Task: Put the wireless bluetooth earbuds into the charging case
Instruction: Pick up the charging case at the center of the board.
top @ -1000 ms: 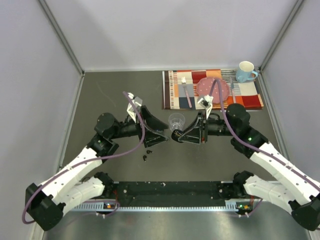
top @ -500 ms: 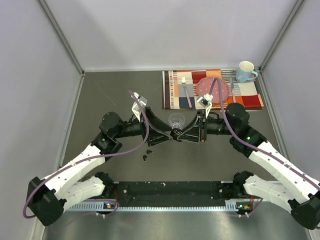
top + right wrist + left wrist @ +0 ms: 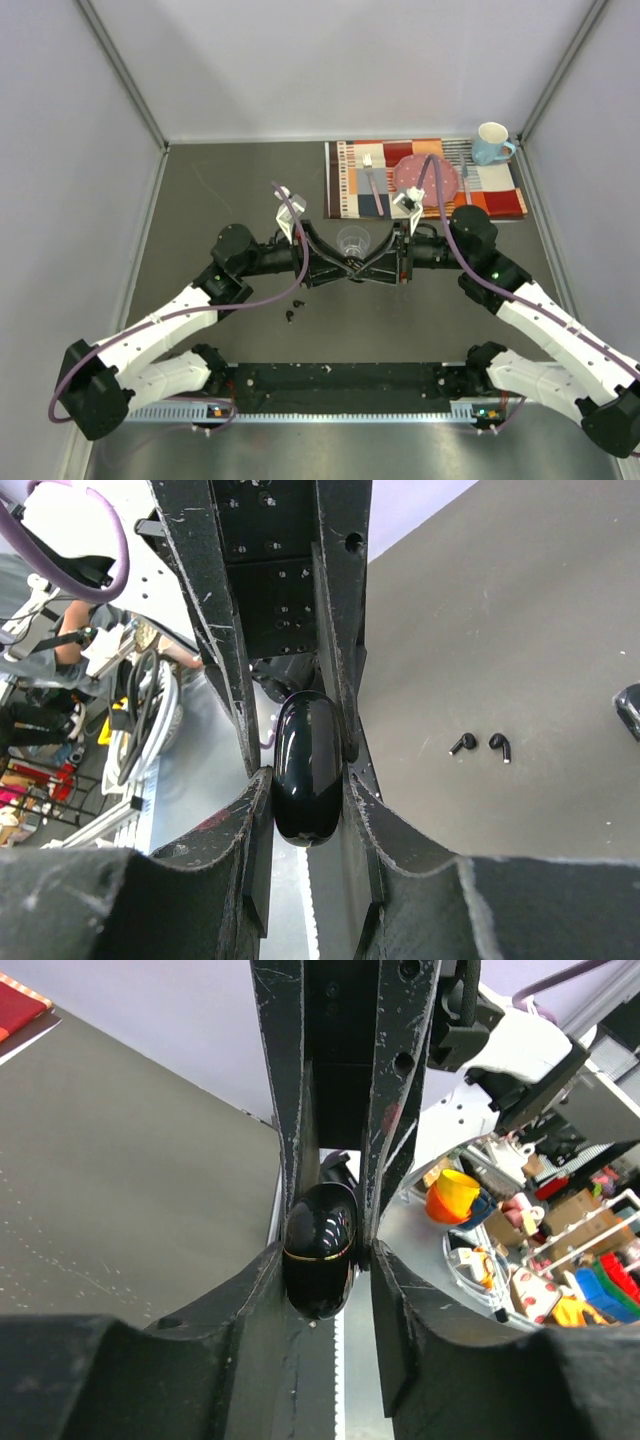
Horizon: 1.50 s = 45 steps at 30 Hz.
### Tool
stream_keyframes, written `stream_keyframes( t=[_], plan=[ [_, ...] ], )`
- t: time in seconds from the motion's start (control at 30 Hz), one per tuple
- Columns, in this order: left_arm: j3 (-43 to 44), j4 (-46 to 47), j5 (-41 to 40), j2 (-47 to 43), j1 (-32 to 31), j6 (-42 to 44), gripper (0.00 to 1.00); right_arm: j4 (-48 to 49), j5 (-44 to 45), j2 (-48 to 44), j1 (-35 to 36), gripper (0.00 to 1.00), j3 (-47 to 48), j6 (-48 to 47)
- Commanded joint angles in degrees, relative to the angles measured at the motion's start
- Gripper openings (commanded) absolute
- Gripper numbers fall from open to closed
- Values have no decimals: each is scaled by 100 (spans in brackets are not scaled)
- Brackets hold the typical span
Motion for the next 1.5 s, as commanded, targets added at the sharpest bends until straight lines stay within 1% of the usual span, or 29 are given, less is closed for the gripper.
stream_keyframes(
  t=[0.0, 0.13, 0.17, 0.2, 0.3, 0.37, 0.47, 0.5, 0.6, 0.73, 0.87, 0.93, 1.03, 1.1, 1.2, 1.23, 1.27, 1.4, 1.43, 1.47],
  plan=[
    [233, 385, -155, 16, -54, -32, 37, 281, -46, 0, 14, 0, -13, -42],
    [233, 420, -199, 34, -89, -32, 21, 255, -54, -9, 23, 0, -40, -51],
    [233, 420, -200, 43, -98, -23, 15, 246, -46, -9, 32, 0, -40, -60],
    [224, 429, -217, 43, -98, -14, 7, 246, -46, -9, 23, 0, -49, -51],
    [233, 394, -243, 34, -98, 12, 0, 237, -28, -18, 32, 0, -49, -51],
    [224, 394, -235, 34, -115, 47, 0, 237, -11, -18, 32, 0, -49, -16],
    [154, 403, -392, -36, -115, 161, 0, 220, 156, -18, 23, 9, -49, 89],
    [136, 368, -445, -62, -124, 214, 0, 220, 200, -18, 32, 22, -40, 133],
    [66, 193, -674, -203, -115, 442, 0, 228, 245, 26, 32, 35, -31, 317],
    [13, 34, -928, -300, -124, 610, 0, 281, 236, 79, 23, 42, -49, 502],
    [-57, 51, -999, -335, -124, 663, 0, 360, 236, 88, 23, 51, -75, 564],
    [-66, 34, -1061, -344, -124, 671, 0, 360, 253, 71, 23, 53, -66, 564],
    [-84, -106, -1289, -423, -124, 829, 0, 369, 288, 18, 32, 60, -75, 695],
    [-101, -230, -1430, -484, -115, 1066, 0, 352, 437, -52, 32, 68, -66, 844],
    [-233, -248, -1605, -695, -124, 1479, 0, 325, 911, -219, 23, 77, -110, 1336],
    [-311, -230, -1632, -826, -124, 1680, 0, 308, 1086, -263, 14, 79, -145, 1720],
    [-373, -169, -1667, -897, -115, 1778, 0, 308, 1341, -333, 5, 81, -163, 1889],
    [-619, 217, -1817, -1161, -124, 2059, 0, 430, 1729, -387, -12, 84, -329, 2926],
    [-654, 262, -1782, -1187, -124, 2104, 0, 544, 1791, -387, -12, 84, -373, 3468],
    [-664, 288, -1782, -1179, -124, 2148, 0, 658, 1757, -352, -12, 85, -426, 3743]
  ],
)
